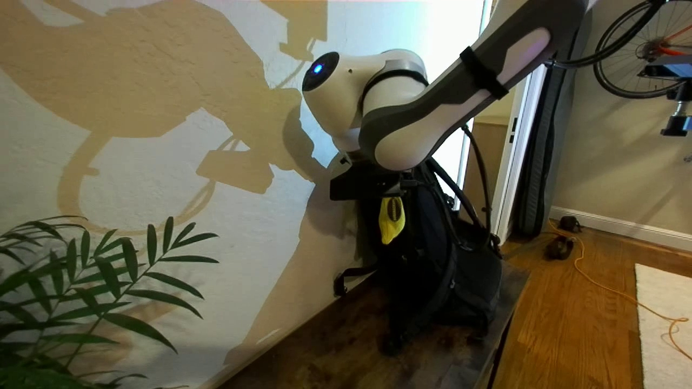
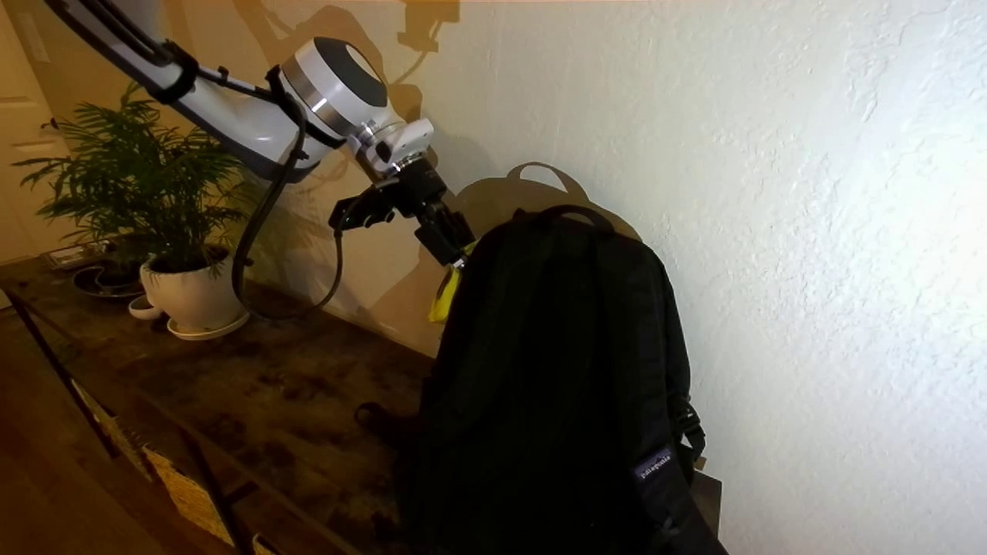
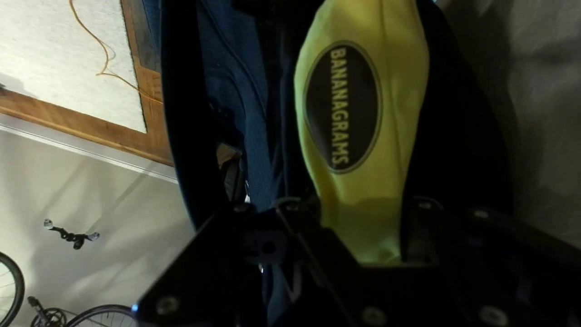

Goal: Pick up the object and put it in the bag

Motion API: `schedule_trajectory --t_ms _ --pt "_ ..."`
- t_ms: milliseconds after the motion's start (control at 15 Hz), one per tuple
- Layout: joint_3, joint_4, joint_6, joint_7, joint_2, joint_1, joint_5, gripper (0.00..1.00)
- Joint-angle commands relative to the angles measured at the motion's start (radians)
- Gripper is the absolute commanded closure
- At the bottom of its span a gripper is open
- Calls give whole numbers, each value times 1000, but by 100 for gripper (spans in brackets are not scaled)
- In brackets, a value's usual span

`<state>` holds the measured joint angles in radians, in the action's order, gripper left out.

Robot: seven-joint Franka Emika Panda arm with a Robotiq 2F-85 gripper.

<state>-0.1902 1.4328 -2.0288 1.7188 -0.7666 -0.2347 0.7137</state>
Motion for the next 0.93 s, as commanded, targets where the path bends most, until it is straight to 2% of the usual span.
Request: schedule_trajectory --t_ms 0,333,733,800,867 --pt "-7 -56 60 -23 -26 2 25 88" --pt "-15 -123 87 -60 -85 20 20 88" --pt "13 -157 15 -63 -138 81 -74 88" --pt "12 -163 2 -59 -144 84 -92 51" --pt "10 -167 -7 -60 -150 84 -107 43"
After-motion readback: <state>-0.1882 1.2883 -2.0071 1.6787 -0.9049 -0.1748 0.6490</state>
